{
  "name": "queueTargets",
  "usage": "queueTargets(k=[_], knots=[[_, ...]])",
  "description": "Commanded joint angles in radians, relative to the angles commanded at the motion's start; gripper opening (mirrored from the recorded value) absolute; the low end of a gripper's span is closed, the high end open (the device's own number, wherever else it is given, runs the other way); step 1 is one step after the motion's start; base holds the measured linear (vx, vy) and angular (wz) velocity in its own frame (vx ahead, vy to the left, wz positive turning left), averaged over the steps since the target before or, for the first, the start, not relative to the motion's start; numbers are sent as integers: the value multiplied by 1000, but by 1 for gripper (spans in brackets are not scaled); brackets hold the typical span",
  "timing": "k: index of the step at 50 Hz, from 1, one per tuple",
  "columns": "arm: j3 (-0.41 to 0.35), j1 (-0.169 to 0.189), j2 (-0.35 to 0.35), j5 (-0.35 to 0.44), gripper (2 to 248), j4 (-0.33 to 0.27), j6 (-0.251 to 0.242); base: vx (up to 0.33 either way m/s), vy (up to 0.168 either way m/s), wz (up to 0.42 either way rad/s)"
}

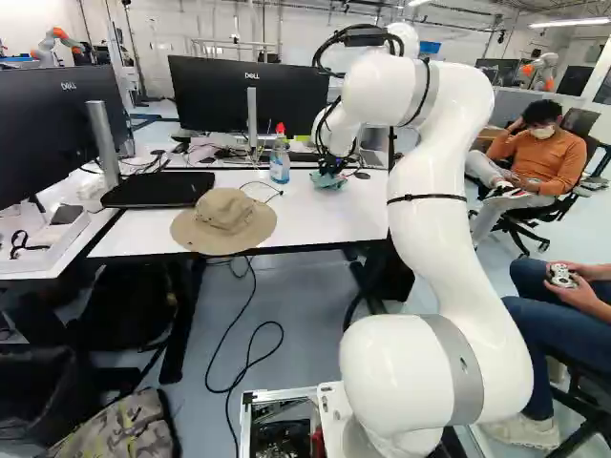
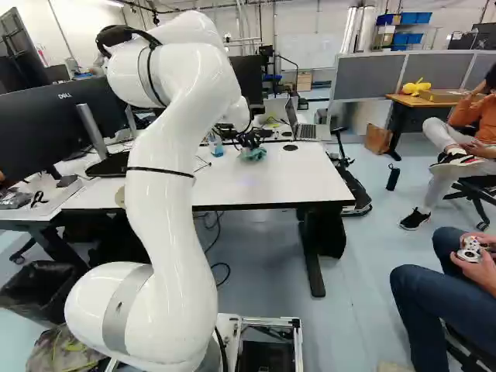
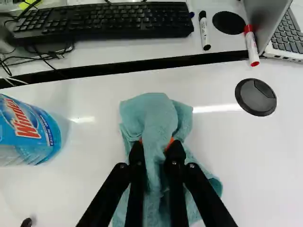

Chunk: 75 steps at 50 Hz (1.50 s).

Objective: Clean the table with the green towel

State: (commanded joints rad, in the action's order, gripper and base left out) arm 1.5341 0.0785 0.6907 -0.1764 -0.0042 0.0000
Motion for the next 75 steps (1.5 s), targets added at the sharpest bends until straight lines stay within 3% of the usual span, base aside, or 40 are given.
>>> queueTargets(k=[18, 61, 75], knots=[[-51, -15, -69, -25, 52, 0, 0, 0, 0, 0], [-281, -94, -331, -245, 52, 0, 0, 0, 0, 0], [-322, -100, -383, -284, 52, 0, 0, 0, 0, 0]])
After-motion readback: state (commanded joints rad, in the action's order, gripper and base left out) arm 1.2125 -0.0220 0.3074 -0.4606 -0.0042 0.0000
